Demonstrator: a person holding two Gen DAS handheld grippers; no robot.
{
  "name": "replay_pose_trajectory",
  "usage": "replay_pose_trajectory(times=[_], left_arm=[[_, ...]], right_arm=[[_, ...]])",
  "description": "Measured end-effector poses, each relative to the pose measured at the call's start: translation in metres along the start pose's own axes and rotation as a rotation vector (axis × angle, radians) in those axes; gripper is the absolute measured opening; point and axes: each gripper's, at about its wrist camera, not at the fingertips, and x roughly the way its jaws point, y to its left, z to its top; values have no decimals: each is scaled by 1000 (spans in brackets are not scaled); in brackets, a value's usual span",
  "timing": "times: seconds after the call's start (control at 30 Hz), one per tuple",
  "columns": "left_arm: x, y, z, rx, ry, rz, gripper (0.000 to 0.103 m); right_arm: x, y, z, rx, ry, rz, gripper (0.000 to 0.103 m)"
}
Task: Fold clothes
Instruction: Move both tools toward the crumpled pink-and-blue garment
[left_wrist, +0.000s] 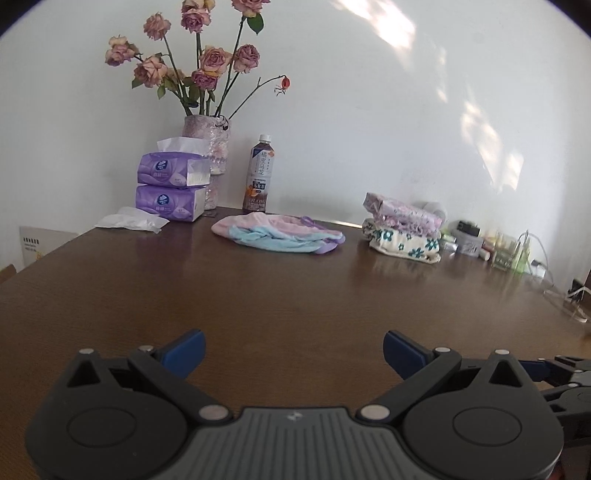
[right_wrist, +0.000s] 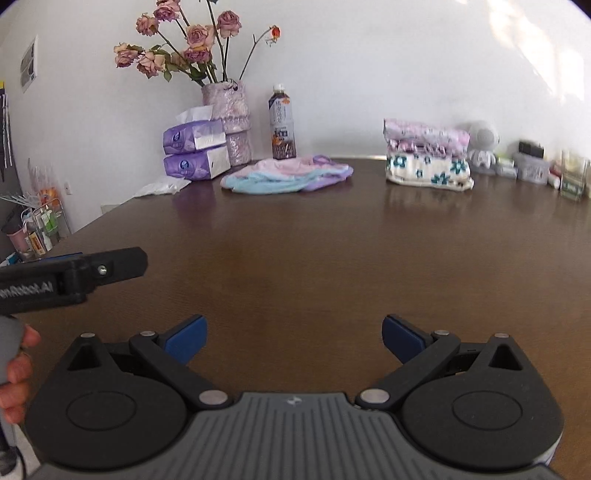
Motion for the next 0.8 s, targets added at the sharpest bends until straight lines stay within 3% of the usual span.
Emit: replay_pose_trajectory(times=[0.43, 0.57, 0.8], left_arm=[[45, 2, 97, 38, -8, 67, 103], [73, 1, 112, 101, 6, 91, 103], [137, 11, 128, 120, 40, 122, 103]], right_arm=[[34, -23, 96, -4, -68, 31, 103], [61, -29, 117, -13, -50, 26, 103], [113, -36, 149, -70, -1, -5, 103]])
